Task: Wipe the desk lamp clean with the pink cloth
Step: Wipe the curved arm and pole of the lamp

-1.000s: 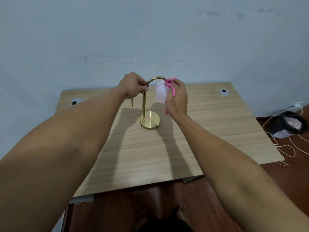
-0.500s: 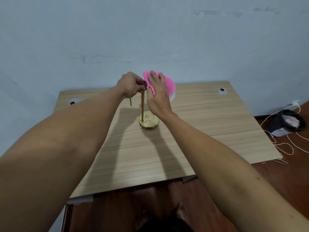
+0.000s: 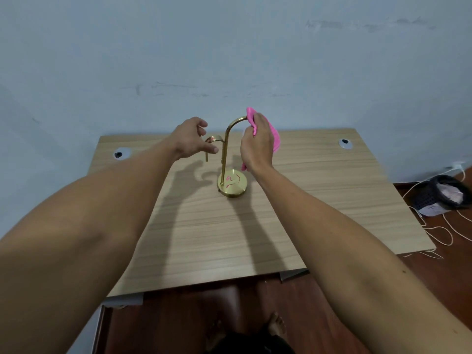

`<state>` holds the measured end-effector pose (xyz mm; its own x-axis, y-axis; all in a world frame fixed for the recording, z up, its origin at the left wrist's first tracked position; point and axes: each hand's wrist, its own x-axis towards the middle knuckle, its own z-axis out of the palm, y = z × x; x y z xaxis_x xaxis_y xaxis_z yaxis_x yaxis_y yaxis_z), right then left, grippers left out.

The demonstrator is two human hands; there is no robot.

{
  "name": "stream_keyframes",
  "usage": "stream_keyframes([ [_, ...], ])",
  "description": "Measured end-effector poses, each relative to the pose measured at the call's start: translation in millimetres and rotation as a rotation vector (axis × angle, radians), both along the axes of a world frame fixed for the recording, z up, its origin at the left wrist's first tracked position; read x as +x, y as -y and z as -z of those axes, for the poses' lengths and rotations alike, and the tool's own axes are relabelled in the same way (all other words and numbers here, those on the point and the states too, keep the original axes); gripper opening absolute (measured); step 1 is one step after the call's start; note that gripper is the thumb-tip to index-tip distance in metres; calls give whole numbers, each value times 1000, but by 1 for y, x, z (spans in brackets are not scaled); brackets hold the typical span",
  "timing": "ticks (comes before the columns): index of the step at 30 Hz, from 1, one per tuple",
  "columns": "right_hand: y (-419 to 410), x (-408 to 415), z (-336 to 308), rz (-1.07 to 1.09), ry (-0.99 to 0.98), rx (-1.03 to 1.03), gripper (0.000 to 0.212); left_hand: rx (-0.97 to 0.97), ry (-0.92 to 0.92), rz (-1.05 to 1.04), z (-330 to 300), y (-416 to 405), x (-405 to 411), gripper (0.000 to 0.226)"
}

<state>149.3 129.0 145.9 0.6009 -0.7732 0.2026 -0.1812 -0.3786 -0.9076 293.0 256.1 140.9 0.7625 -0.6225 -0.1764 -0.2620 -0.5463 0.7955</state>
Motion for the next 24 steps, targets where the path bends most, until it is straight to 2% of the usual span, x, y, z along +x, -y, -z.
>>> stream_keyframes([
  [2, 0, 2, 1, 4, -5, -14, 58, -33, -52, -30, 14, -10, -2, 76],
  [5, -4, 3, -1, 5, -34, -73, 57, -113, -92, -19, 31, -13, -8, 39],
  [8, -8, 3, 4, -40, -83, -254, 57, -179, -87, -66, 44, -7, -12, 20],
  [12, -13, 1, 28, -195, -188, -531, 66, -178, -48, -94, 51, -3, -11, 17],
  [17, -23, -3, 50, -285, -205, -737, 71, -171, -27, -82, 54, -2, -7, 14],
  [20, -29, -10, 59, -279, -228, -783, 77, -164, -33, -70, 51, -1, -7, 14],
  [24, -37, -10, 74, -324, -218, -666, 82, -160, -42, -51, 50, -2, -4, 17],
])
